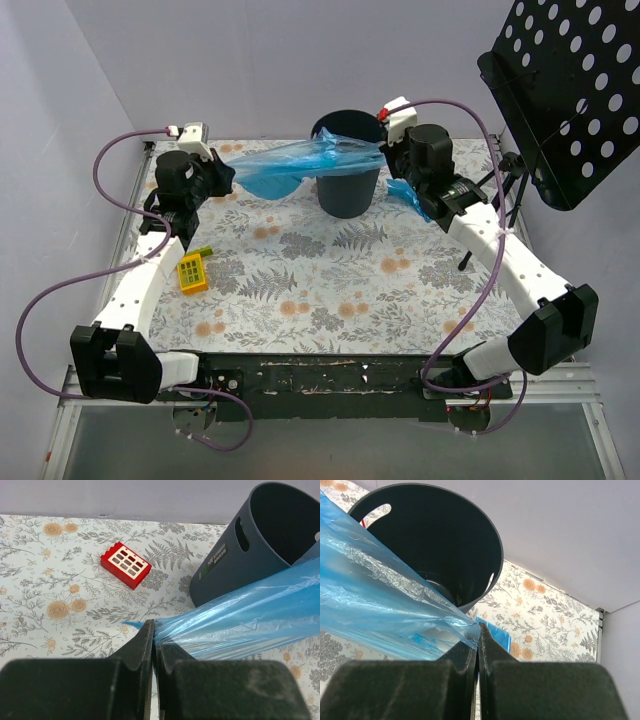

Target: Put the trash bags into the trash bin

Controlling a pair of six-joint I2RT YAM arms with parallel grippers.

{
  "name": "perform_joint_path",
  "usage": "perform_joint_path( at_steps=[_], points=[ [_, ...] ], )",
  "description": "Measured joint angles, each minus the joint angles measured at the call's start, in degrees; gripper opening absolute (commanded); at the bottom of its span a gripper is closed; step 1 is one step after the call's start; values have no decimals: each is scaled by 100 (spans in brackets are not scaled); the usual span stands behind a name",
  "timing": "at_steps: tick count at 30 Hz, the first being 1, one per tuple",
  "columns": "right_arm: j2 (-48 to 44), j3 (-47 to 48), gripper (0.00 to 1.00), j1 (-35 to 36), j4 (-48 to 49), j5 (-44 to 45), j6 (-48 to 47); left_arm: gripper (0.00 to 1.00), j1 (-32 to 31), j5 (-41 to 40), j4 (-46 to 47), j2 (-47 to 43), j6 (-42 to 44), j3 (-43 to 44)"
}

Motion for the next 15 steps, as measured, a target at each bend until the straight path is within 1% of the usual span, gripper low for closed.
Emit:
perform_joint_path(
  at_steps=[6,7,8,10,12,13,15],
  points=[
    [-328,-409,1,-125,-26,-223,162,0,-2,142,-260,-262,339,2],
    [-376,-470,4,-153,-35,-286,188,0,-2,151,-295,-302,385,2],
    [-417,-514,14,-181,-48,-387,199,0,-2,166,-330,-332,426,7],
    [-494,-551,40,-254,-142,-782,149,0,0,297,-433,-389,544,37],
    [-581,-551,60,-337,-245,-1408,31,0,39,708,-516,-448,660,90],
    [-636,-555,67,-380,-299,-1786,-26,0,61,997,-527,-483,695,107],
    [-756,-614,75,-417,-315,-2535,-76,0,70,1609,-544,-549,723,184]
  ],
)
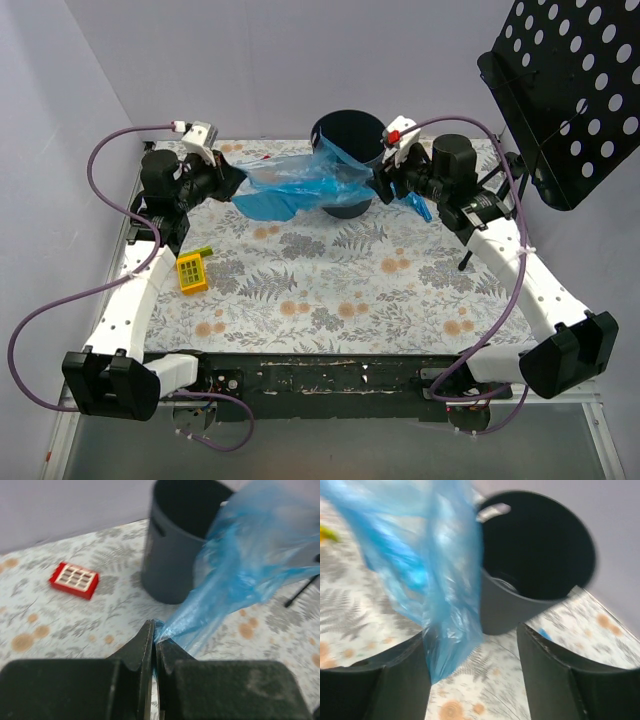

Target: Put the trash bags into the trash bin

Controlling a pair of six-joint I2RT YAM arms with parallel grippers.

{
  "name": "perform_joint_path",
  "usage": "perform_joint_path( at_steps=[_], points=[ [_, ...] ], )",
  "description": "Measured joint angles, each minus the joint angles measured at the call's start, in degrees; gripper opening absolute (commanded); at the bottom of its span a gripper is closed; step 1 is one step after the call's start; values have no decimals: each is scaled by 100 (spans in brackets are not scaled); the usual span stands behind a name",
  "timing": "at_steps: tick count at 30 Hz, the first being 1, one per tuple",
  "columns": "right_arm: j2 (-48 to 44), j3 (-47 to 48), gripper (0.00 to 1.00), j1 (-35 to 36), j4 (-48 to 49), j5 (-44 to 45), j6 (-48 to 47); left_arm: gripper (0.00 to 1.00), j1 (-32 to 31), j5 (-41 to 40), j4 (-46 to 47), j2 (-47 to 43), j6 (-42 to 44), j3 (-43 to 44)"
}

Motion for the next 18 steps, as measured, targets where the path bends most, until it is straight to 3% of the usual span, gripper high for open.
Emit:
perform_joint_path(
  at_steps=[3,7,18],
  points=[
    [-81,-87,82,44,7,-1021,-15,0,-111,772,-9,-2,-13,271],
    [46,-103,83,214,9,-1860,-55,0,-238,1246,-39,-2,28,614],
    [1012,-20,84,691,195,-1591,184,0,-546,1246,-413,-142,223,767]
  ],
)
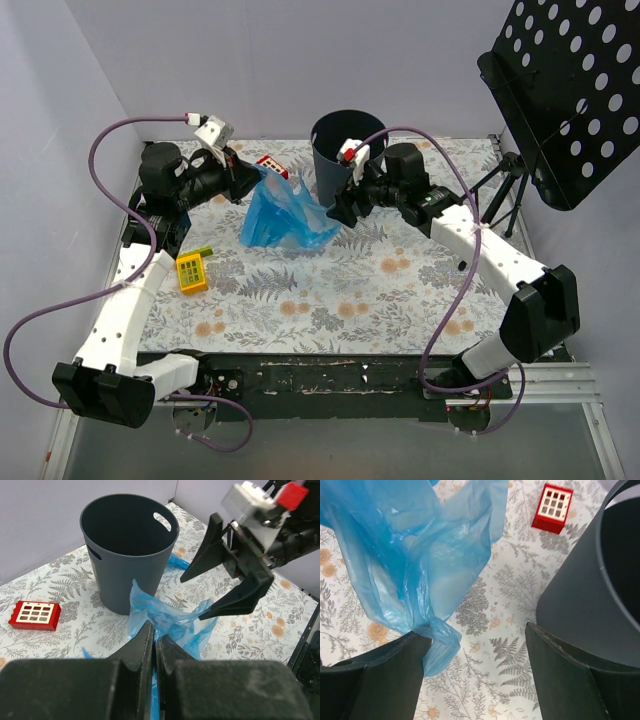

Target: Put the trash bags into the trash bin

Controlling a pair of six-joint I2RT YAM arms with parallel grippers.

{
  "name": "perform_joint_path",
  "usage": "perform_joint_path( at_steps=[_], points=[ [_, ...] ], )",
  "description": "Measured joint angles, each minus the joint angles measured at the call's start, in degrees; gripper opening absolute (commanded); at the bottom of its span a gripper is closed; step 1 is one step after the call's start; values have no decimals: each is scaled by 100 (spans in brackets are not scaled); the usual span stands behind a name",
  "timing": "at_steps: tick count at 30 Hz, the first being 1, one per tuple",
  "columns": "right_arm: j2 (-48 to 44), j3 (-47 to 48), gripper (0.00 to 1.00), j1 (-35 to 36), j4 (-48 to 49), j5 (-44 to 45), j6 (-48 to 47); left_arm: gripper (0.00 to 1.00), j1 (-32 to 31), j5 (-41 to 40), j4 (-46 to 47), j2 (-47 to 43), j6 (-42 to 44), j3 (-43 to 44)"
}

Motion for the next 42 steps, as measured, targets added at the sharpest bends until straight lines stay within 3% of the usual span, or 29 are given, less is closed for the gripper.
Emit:
perform_joint_path(
  at_steps=[12,13,16,21,26,32,37,38,40,41,42],
  points=[
    [232,20,84,389,199,-422,474,0,-227,-212,-197,-186,278,63],
    [232,17,73,417,229,-431,483,0,-232,-225,-214,-197,310,63],
    [212,-31,2,435,341,-424,444,0,-245,-323,-321,-243,435,63],
    [-26,-227,1,299,407,289,514,0,-273,-1060,-452,-494,763,-114],
    [-531,-284,1,-457,380,1084,614,0,-299,-2153,-610,-940,1119,-804],
    [-1237,-293,1,-848,409,2267,758,0,-354,-2643,-955,-946,1311,-1504],
    [-1392,-293,1,-955,420,2653,839,0,-476,-2852,-1298,-778,1453,-1812],
    [-1377,-293,1,-964,402,2664,863,2,-511,-2861,-1346,-732,1458,-1818],
    [-1346,-293,1,-979,391,2625,874,33,-527,-2820,-1397,-682,1460,-1818],
    [-1333,-293,1,-988,385,2583,874,55,-527,-2732,-1408,-682,1497,-1818],
    [-1325,-291,1,-997,382,2546,874,68,-522,-2625,-1425,-710,1543,-1812]
  ],
)
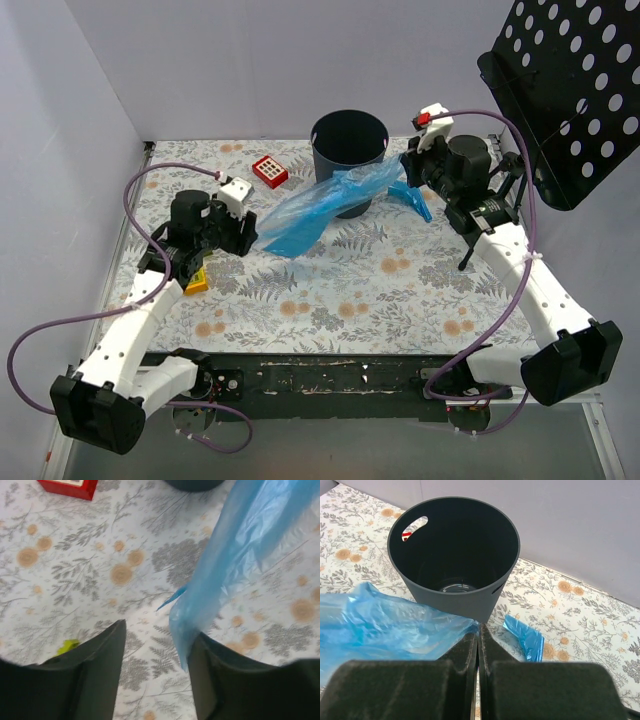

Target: Put the trash bags into the trash bin

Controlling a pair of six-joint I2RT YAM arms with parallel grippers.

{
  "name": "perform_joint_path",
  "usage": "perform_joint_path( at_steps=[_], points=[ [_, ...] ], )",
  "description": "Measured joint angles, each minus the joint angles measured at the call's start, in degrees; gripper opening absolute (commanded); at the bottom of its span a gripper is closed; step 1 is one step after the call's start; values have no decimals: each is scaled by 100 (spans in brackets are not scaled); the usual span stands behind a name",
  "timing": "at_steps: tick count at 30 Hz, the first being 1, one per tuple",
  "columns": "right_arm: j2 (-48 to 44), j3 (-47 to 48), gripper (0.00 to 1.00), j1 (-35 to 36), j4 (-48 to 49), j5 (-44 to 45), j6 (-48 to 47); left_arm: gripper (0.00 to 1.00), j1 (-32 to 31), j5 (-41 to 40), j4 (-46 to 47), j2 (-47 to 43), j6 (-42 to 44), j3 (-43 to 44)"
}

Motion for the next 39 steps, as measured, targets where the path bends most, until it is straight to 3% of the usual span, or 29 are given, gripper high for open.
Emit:
perform_joint_path(
  at_steps=[1,4,9,14,20,27,39],
  points=[
    [7,0,1,-20,-2,-48,11,73,4,249,0,-61,-48,13],
    [68,85,1,-37,-72,-157,103,77,-31,920,170,-382,-68,66],
    [326,479,1,-55,-299,-350,315,78,-363,1836,765,-601,-22,562],
    [553,938,1,-55,-520,-341,721,76,-1014,2118,1858,-195,-144,498],
    [758,1499,1,-55,-734,-125,1102,72,-2039,1609,3344,822,-76,-13],
    [756,1556,1,-55,-837,70,1311,70,-2944,737,4450,1864,2,-39],
    [754,1554,1,-55,-916,728,1818,71,-3630,-494,4909,2490,28,302]
  ],
)
